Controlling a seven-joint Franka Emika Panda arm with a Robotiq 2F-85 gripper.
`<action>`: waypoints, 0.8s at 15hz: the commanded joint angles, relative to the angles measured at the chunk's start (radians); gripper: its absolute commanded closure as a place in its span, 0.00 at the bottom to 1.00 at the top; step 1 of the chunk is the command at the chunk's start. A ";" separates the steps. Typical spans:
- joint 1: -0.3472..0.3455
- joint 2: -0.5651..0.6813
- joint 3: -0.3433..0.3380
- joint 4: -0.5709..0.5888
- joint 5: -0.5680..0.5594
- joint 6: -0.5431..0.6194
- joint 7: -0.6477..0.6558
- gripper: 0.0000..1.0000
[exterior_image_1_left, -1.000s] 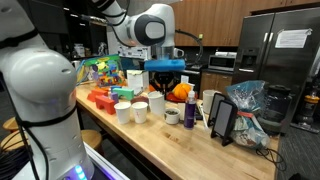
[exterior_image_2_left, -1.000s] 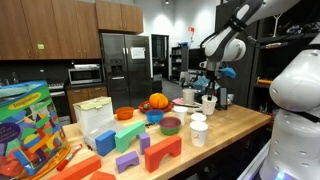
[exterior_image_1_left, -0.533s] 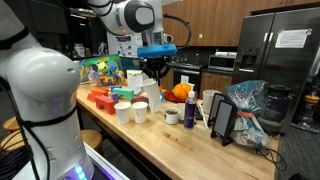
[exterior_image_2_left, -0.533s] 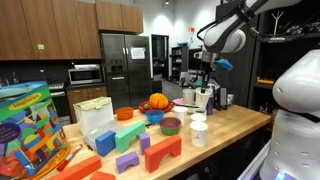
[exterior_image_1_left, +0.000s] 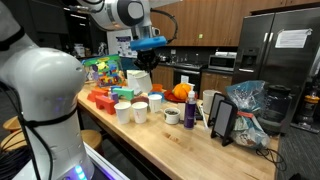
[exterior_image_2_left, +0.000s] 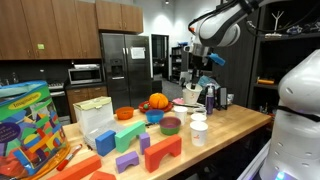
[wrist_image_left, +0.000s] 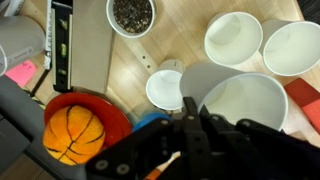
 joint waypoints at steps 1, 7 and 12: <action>0.045 0.026 0.005 0.060 0.004 -0.042 0.003 0.99; 0.105 0.141 0.000 0.189 0.035 -0.134 -0.035 0.99; 0.107 0.273 0.012 0.294 0.069 -0.160 -0.052 0.99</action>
